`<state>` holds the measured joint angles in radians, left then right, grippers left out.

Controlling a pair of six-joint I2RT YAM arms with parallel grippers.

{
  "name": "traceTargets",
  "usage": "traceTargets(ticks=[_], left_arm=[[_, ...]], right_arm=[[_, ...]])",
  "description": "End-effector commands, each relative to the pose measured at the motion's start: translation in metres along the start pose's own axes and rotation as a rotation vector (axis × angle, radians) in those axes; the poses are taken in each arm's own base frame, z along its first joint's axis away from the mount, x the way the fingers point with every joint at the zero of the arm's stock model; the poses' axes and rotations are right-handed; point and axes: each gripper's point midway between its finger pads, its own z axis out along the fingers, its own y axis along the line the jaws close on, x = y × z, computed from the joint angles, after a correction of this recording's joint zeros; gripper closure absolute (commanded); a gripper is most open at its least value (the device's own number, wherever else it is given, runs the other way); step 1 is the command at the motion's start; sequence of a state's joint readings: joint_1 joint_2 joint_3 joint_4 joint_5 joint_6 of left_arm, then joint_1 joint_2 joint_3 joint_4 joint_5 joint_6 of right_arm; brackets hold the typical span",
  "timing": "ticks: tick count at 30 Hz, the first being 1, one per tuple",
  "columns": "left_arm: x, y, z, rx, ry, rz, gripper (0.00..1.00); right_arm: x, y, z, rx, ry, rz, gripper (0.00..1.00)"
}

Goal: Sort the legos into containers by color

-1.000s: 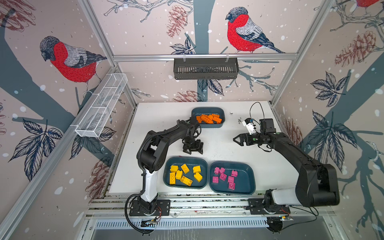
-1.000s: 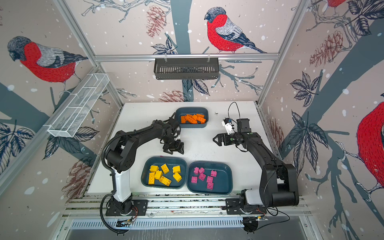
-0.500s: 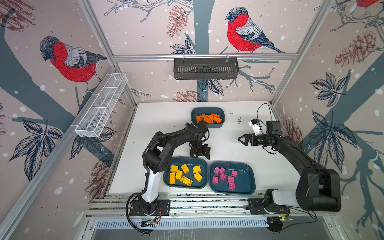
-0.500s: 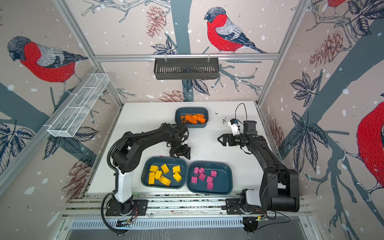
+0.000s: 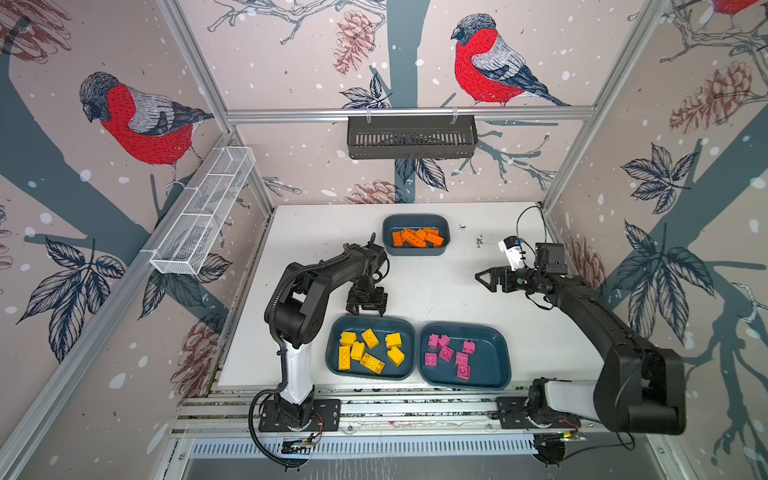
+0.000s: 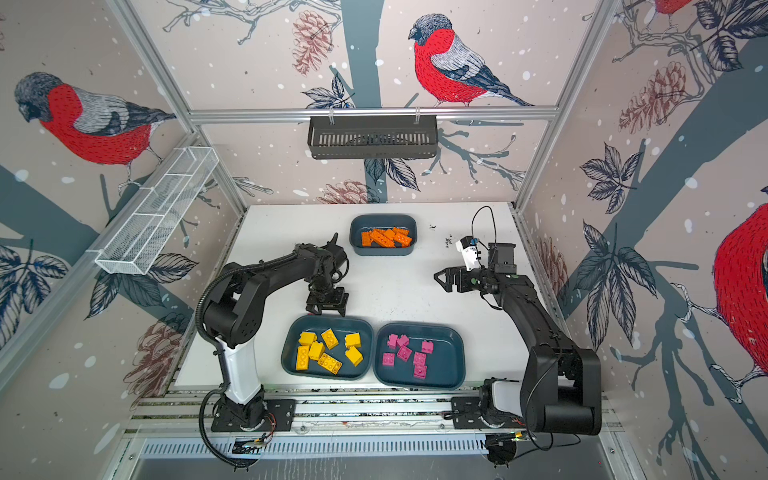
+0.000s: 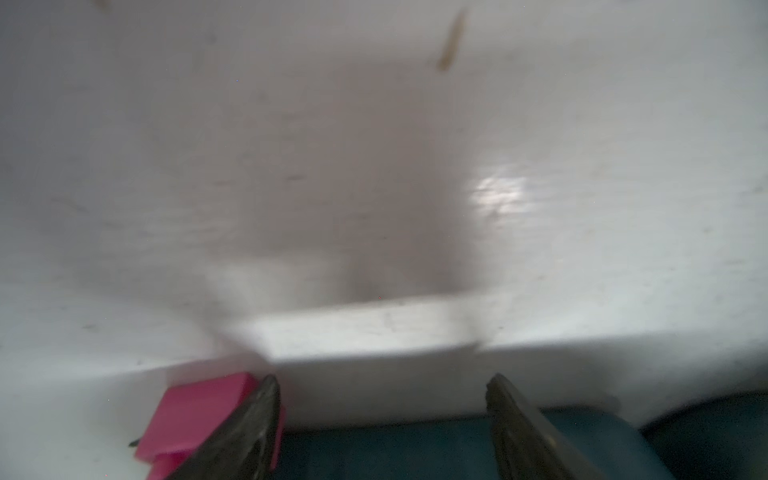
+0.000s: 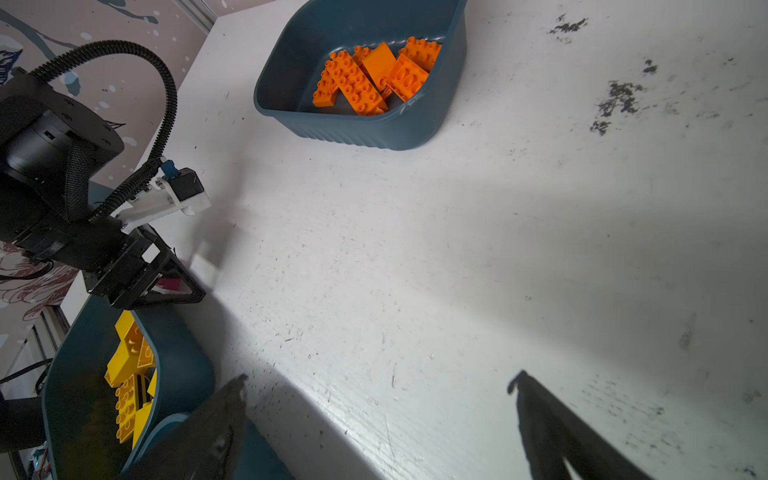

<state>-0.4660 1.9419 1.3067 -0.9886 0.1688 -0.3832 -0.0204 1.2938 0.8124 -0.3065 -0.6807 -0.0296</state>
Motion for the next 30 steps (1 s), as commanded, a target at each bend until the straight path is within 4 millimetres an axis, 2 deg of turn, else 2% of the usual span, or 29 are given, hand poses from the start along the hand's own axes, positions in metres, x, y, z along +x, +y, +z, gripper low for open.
traceTargets(ticks=[1,4,12,15,18,24,28,30], left_arm=[[0.003,0.021,-0.007,-0.06,-0.004,-0.002,0.21],[-0.005,0.025,-0.015,-0.058,-0.041,-0.014,0.21],[-0.016,0.057,-0.013,-0.105,-0.088,-0.076,0.21],[-0.022,0.06,-0.018,-0.103,-0.109,-0.086,0.21],[-0.023,0.045,-0.023,-0.023,-0.11,-0.081,0.22],[-0.009,0.019,-0.029,0.04,-0.09,-0.076,0.22],[-0.004,0.005,-0.029,0.064,-0.076,-0.082,0.21],[-0.001,-0.002,-0.027,0.068,-0.064,-0.081,0.22]], right_arm=[[-0.004,0.003,-0.001,-0.014,-0.018,-0.004,0.0],[-0.003,0.003,0.0,-0.015,-0.013,0.001,0.0],[-0.001,0.0,-0.001,0.002,-0.003,0.001,0.0],[-0.001,0.0,0.0,-0.001,0.004,0.005,0.0],[0.0,0.0,0.001,-0.002,0.008,0.005,0.0],[0.0,0.0,0.0,0.0,0.002,0.006,0.01],[-0.007,0.001,-0.004,0.003,-0.059,-0.007,0.01],[-0.017,0.005,-0.011,0.01,-0.13,-0.014,0.0]])
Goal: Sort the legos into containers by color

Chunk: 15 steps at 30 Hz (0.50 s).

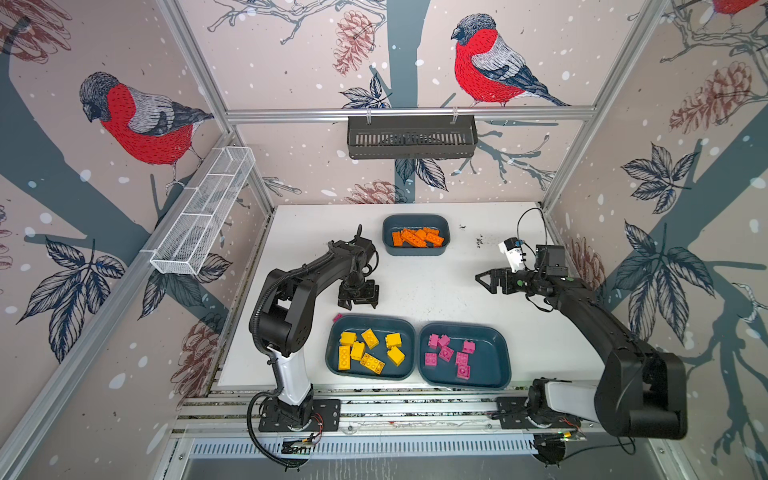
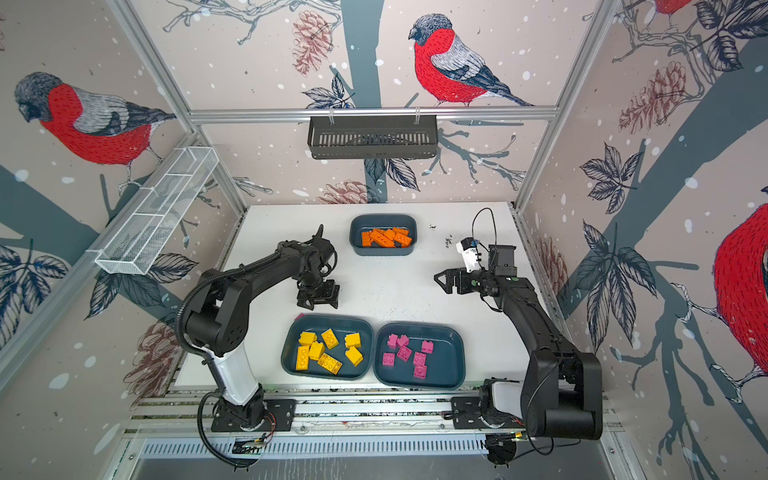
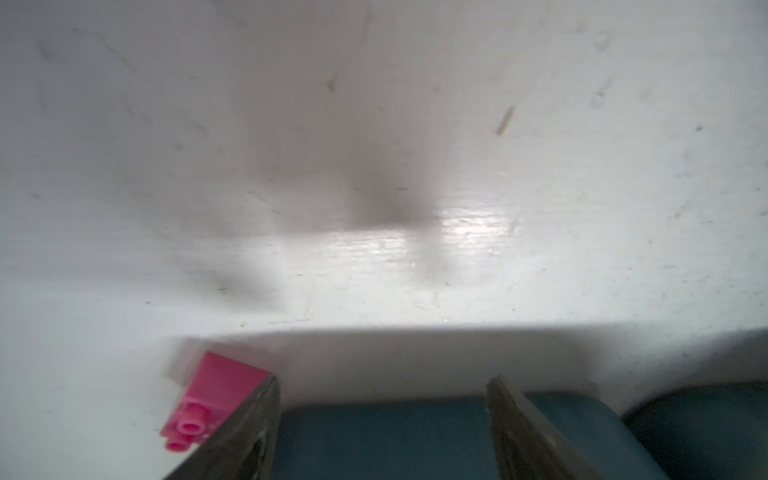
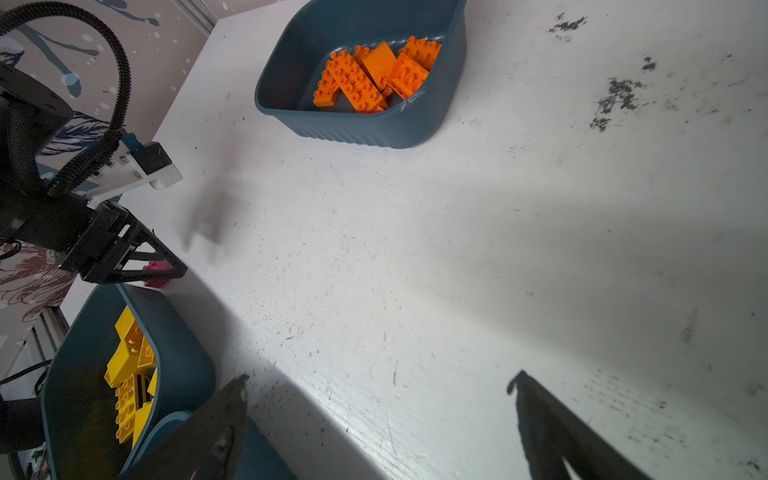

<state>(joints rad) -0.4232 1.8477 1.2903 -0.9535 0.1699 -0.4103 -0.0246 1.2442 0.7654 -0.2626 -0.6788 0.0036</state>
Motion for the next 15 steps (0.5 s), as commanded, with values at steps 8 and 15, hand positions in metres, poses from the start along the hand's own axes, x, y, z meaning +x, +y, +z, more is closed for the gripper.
traceTargets(ticks=[8,15], left_arm=[[-0.012,0.001,-0.025,-0.045,-0.085,-0.055,0.18],[-0.068,0.037,-0.073,-0.044,-0.409,-0.08,0.09]], right_arm=[[-0.037,-0.014,-0.034,0.18,-0.356,0.04,0.01],[-0.008,-0.081,-0.073,0.611,-0.514,0.173,0.01]])
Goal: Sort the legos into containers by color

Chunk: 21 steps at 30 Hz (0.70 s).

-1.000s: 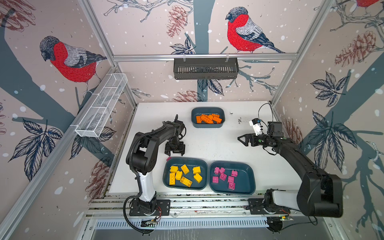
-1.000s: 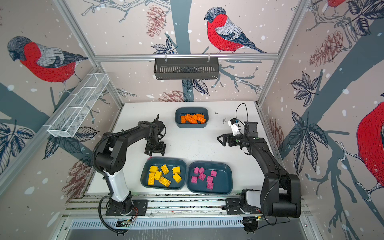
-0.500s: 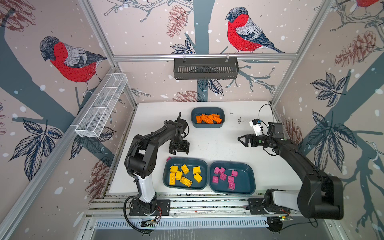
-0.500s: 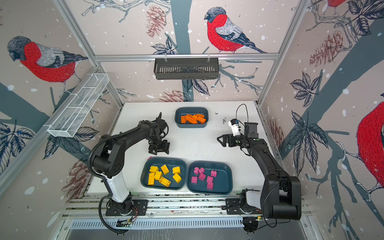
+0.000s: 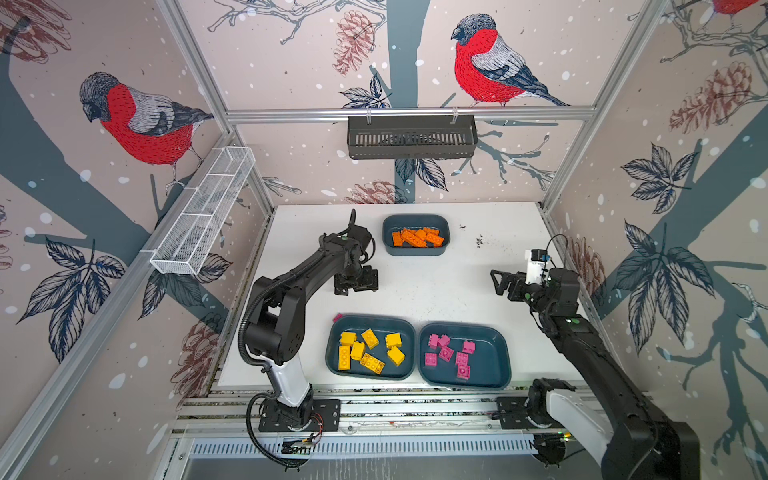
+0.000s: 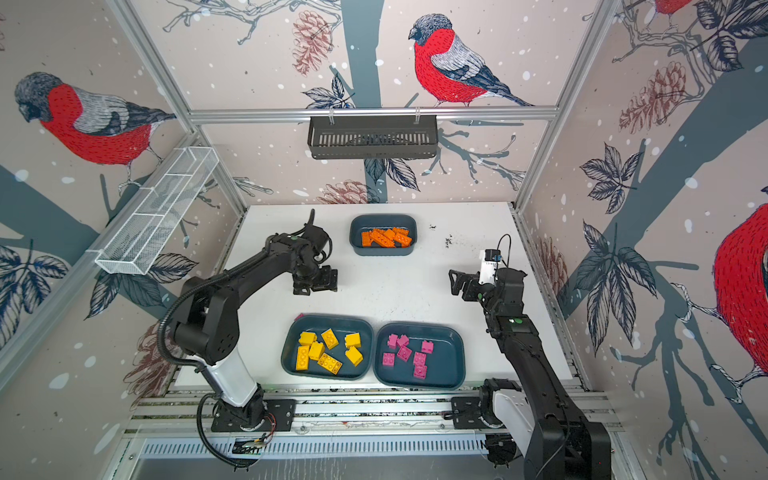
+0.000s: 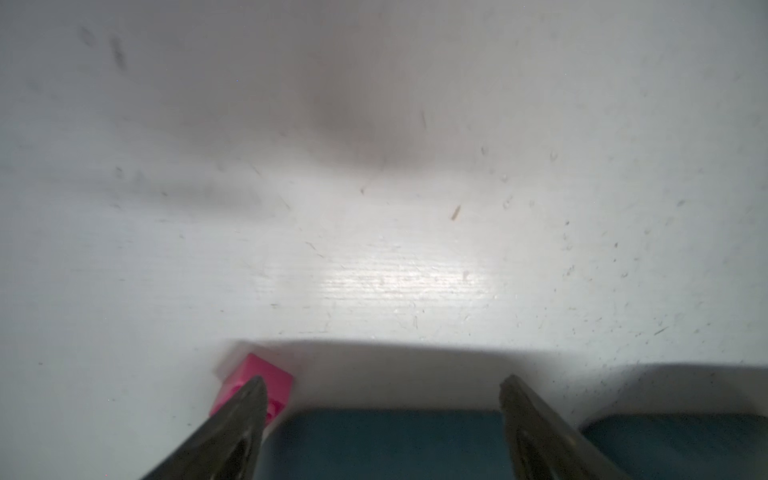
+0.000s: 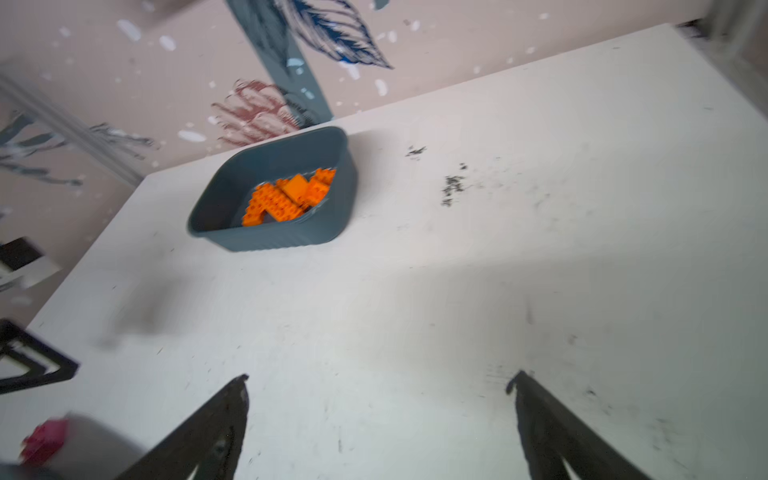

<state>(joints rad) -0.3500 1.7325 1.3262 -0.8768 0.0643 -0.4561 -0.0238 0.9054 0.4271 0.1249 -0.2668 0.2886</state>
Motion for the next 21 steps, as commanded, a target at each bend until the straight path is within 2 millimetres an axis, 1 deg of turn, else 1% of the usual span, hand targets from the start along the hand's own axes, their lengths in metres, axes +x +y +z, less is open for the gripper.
traceTargets(ticks=[1,3,5,8,10,12,15,18,21], left_arm=[[-0.037,0.023,-0.018,-0.039,-0.218,0.022,0.06],[-0.051,0.044,-0.028,-0.068,-0.338,0.017,0.03],[-0.056,0.062,-0.034,-0.08,-0.444,0.027,0.03],[-0.058,0.09,-0.042,-0.124,-0.626,0.019,0.03],[-0.061,0.105,-0.055,-0.176,-0.762,0.017,0.03],[-0.057,0.12,-0.059,-0.2,-0.845,0.009,0.03],[-0.051,0.139,-0.06,-0.213,-0.91,-0.016,0.03],[-0.045,0.149,-0.061,-0.202,-0.984,-0.017,0.03],[-0.044,0.157,-0.06,-0.172,-1.045,-0.015,0.03]], right_arm=[[-0.014,-0.056,-0.013,0.315,-0.161,0.06,0.01],[-0.011,-0.077,-0.022,0.421,-0.222,0.083,0.01],[-0.008,-0.087,-0.025,0.473,-0.241,0.059,0.01],[0.006,-0.1,-0.026,0.545,-0.201,-0.006,0.01],[0.012,-0.107,-0.031,0.578,-0.22,-0.015,0.01],[0.011,-0.105,-0.036,0.569,-0.273,-0.042,0.01],[0.013,-0.103,-0.04,0.551,-0.315,-0.08,0.01],[0.009,-0.095,-0.039,0.508,-0.346,-0.117,0.01],[0.005,-0.097,-0.039,0.511,-0.372,-0.09,0.01]])
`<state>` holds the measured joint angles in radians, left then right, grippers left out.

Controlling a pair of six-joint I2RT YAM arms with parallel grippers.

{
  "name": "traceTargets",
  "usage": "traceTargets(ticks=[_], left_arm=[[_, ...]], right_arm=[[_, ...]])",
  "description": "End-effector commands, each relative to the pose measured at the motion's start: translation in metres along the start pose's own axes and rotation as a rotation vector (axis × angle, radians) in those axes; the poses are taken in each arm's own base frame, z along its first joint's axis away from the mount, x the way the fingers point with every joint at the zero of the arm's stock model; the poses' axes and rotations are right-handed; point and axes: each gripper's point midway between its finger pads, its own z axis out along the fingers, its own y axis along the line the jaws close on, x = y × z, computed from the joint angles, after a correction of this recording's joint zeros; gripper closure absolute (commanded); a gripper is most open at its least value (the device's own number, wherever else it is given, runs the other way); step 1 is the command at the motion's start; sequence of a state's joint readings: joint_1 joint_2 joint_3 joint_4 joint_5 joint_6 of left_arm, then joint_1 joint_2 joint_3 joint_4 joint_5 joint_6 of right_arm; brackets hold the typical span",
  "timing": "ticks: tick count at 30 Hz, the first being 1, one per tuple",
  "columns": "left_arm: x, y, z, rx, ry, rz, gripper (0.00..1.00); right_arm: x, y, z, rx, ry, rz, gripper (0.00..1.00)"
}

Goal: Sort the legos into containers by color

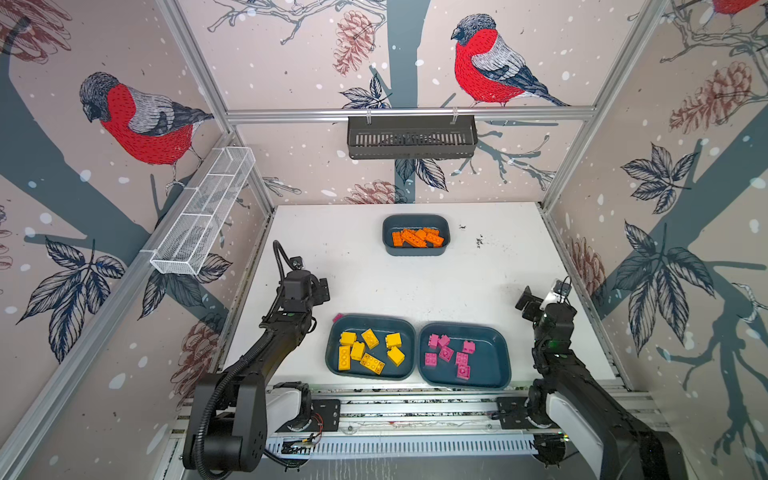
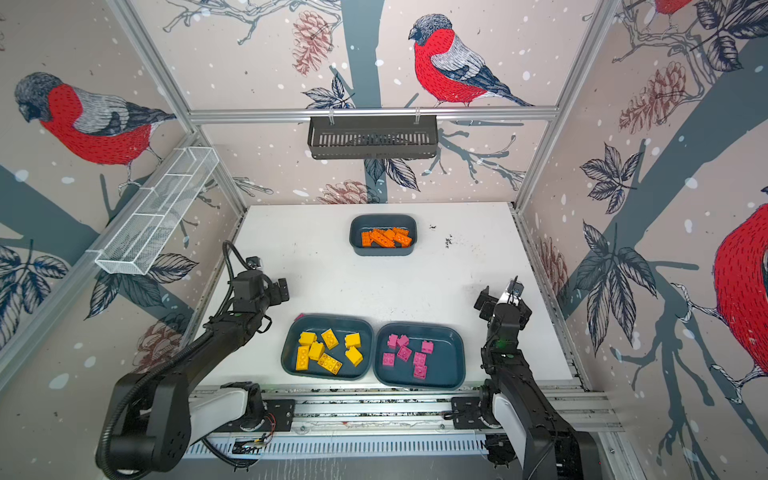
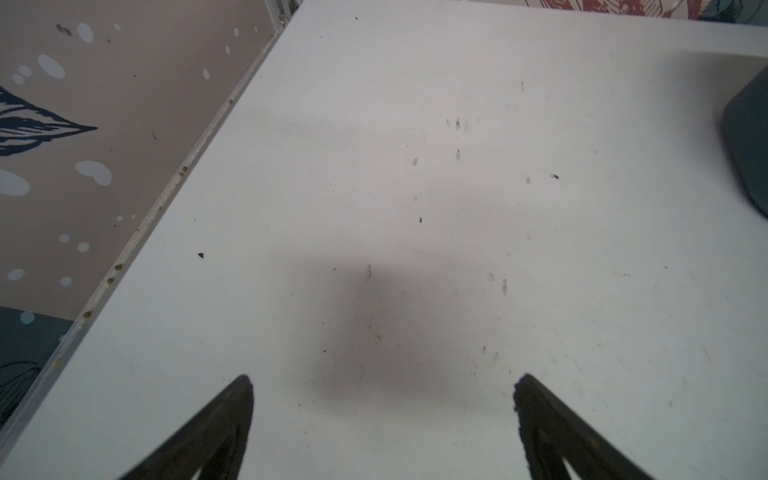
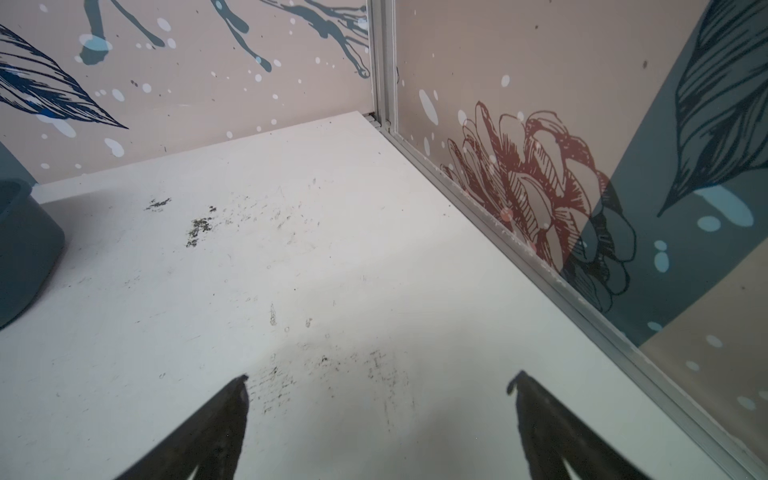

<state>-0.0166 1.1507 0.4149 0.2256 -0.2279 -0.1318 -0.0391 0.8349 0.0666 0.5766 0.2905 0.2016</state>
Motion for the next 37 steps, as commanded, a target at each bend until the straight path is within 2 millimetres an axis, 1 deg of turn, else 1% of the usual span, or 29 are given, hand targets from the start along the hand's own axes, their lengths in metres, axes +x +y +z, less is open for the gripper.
traceTargets(ticks=[1,3,5,6,8,11,13,14,15,16,17,18,20,22,27,31,34,37], left_arm=[[-0.041,-0.003,-0.003,0.075,-0.214,-0.019,0.03],[-0.041,0.0,-0.001,0.093,-0.25,-0.005,0.03],[-0.045,0.004,0.001,0.113,-0.302,-0.033,0.03],[-0.052,0.001,0.001,0.144,-0.339,-0.04,0.03],[-0.057,-0.009,0.005,0.195,-0.358,-0.035,0.03],[-0.055,-0.025,0.017,0.281,-0.366,-0.019,0.03],[-0.06,-0.024,0.02,0.277,-0.386,-0.043,0.03],[-0.061,-0.025,0.024,0.272,-0.393,-0.025,0.03],[-0.059,-0.027,0.026,0.289,-0.393,-0.024,0.03],[-0.059,-0.03,0.024,0.307,-0.406,-0.01,0.03],[-0.057,-0.031,0.022,0.312,-0.408,-0.005,0.03],[-0.057,-0.031,0.018,0.315,-0.42,-0.003,0.03],[-0.056,-0.033,0.014,0.321,-0.441,0.012,0.03],[-0.056,-0.035,0.015,0.324,-0.44,0.022,0.03],[-0.055,-0.036,0.012,0.321,-0.455,0.031,0.03],[-0.055,-0.036,0.012,0.317,-0.458,0.032,0.03],[-0.055,-0.036,0.011,0.317,-0.458,0.032,0.03],[-0.055,-0.036,0.01,0.317,-0.463,0.032,0.03]], right_arm=[[-0.024,0.007,0.0,-0.032,-0.101,0.023,0.01],[-0.027,0.016,-0.001,-0.085,-0.129,0.015,0.01],[-0.031,0.011,0.0,-0.053,-0.161,0.036,0.01],[-0.033,0.011,0.001,-0.053,-0.169,0.035,0.01],[-0.036,0.015,0.005,-0.063,-0.176,0.039,0.01],[-0.04,0.011,0.014,-0.027,-0.188,0.06,0.01],[-0.048,0.02,0.017,-0.054,-0.228,0.023,0.01],[-0.049,0.027,0.02,-0.07,-0.24,-0.008,0.01],[-0.051,0.034,0.026,-0.085,-0.23,-0.016,0.01],[-0.044,0.041,0.032,-0.107,-0.205,-0.037,0.01],[-0.044,0.048,0.032,-0.133,-0.221,-0.048,0.01],[-0.039,0.055,0.033,-0.158,-0.216,-0.073,0.01],[-0.033,0.061,0.036,-0.169,-0.212,-0.095,0.01],[-0.029,0.063,0.037,-0.168,-0.211,-0.107,0.01],[-0.025,0.062,0.043,-0.166,-0.186,-0.1,0.01],[-0.024,0.07,0.045,-0.208,-0.175,-0.124,0.0],[-0.023,0.073,0.046,-0.207,-0.171,-0.144,0.01],[-0.024,0.071,0.046,-0.173,-0.177,-0.147,0.01]])
